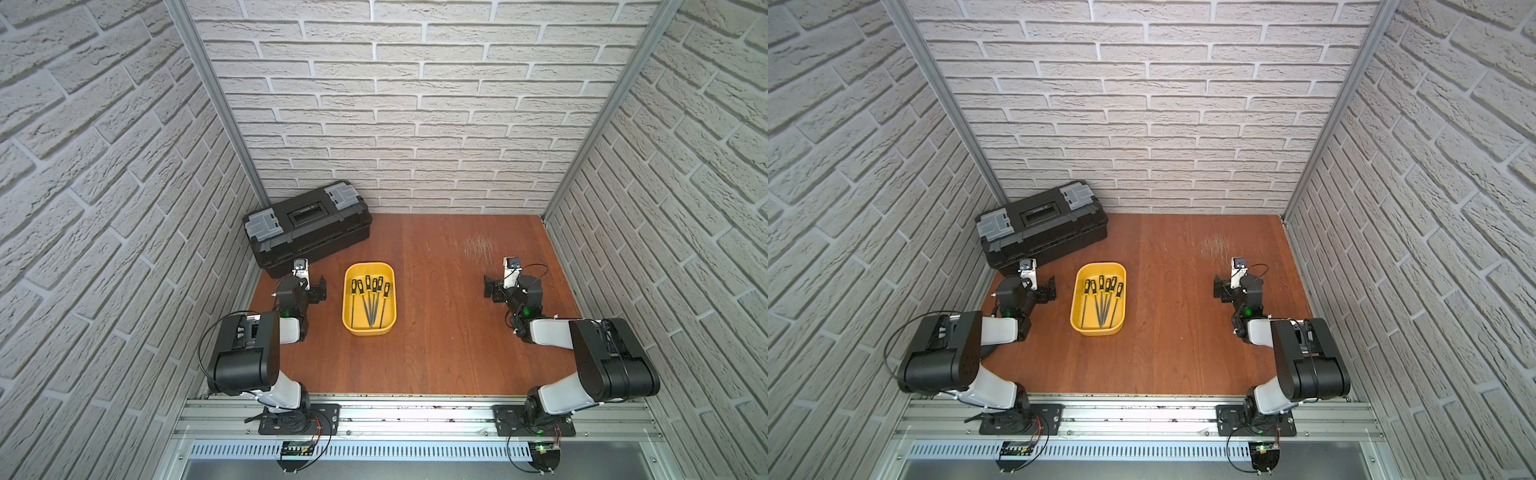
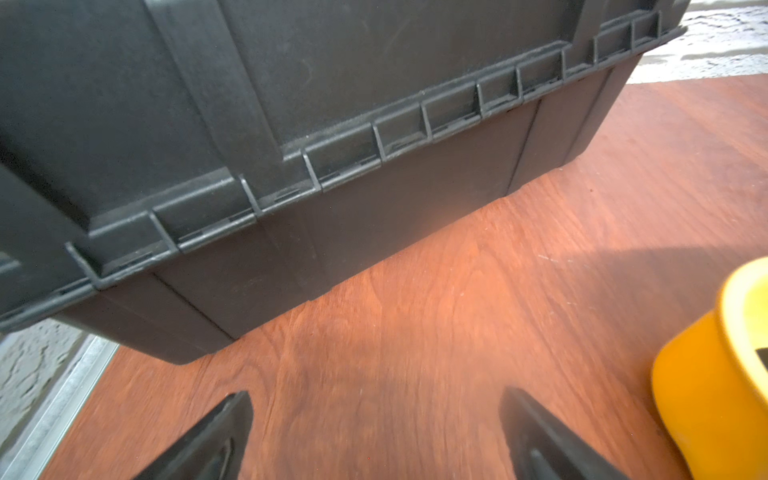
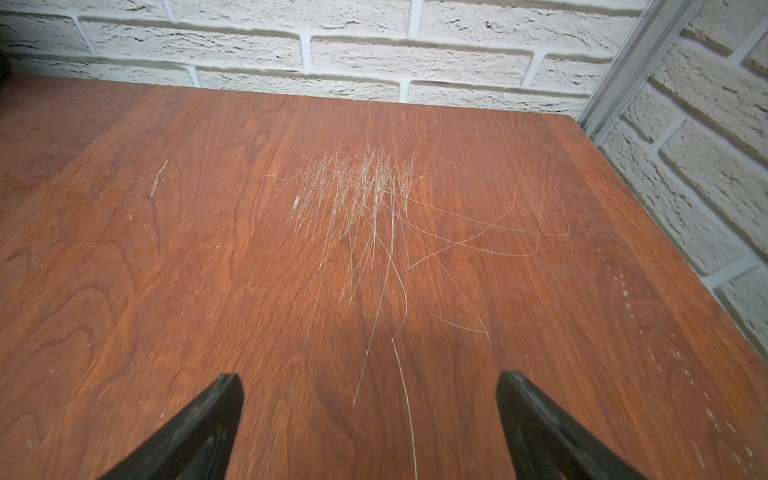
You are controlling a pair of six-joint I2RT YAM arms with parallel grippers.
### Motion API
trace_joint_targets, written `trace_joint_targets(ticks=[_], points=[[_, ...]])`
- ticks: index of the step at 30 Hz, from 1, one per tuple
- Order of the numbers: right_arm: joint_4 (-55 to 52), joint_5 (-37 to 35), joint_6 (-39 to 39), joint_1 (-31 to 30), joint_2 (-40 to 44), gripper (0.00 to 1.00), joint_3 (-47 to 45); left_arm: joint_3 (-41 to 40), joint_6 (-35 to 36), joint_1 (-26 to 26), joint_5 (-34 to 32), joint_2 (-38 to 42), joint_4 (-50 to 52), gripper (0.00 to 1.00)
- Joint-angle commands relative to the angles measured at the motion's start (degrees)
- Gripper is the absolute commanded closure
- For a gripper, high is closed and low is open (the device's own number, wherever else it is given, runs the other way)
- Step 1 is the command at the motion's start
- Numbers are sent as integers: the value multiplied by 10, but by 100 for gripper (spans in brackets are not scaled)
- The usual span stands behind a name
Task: Take the file tool out of the storage box
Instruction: Pick up the file tool from the storage box.
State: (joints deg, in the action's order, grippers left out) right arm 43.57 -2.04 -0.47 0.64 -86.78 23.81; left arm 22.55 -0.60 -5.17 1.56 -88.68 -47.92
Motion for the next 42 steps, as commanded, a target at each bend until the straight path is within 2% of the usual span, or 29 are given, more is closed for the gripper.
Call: trace_joint_targets(ticks=[1,16,18,24,26,28,31,35,38,42], points=[[28,4,-3,2,-1,1,-3,3,6,1,5,-2,-12,2],[33,0,-4,2,3,0,-6,4,3,-3,12,-2,-12,2],[7,-5,0,2,18,0,3,4,4,-3,12,-2,-12,2],[-157,3,-7,1,112,0,60,3,4,-3,12,3,-11,1],[-184,-1,-13,-1,143,0,65,17,14,12,-9,37,45,2],[-227,-15,-13,-2,166,0,81,62,12,26,-43,82,162,2],[-309,-55,28,-4,181,0,122,120,-11,52,-74,128,279,2],[-370,-80,74,-19,186,0,155,208,-11,133,-134,143,406,1],[-398,-79,82,-40,191,0,167,273,-56,185,-131,133,490,2],[-442,-61,96,-64,198,0,189,348,-117,238,-90,95,591,2]])
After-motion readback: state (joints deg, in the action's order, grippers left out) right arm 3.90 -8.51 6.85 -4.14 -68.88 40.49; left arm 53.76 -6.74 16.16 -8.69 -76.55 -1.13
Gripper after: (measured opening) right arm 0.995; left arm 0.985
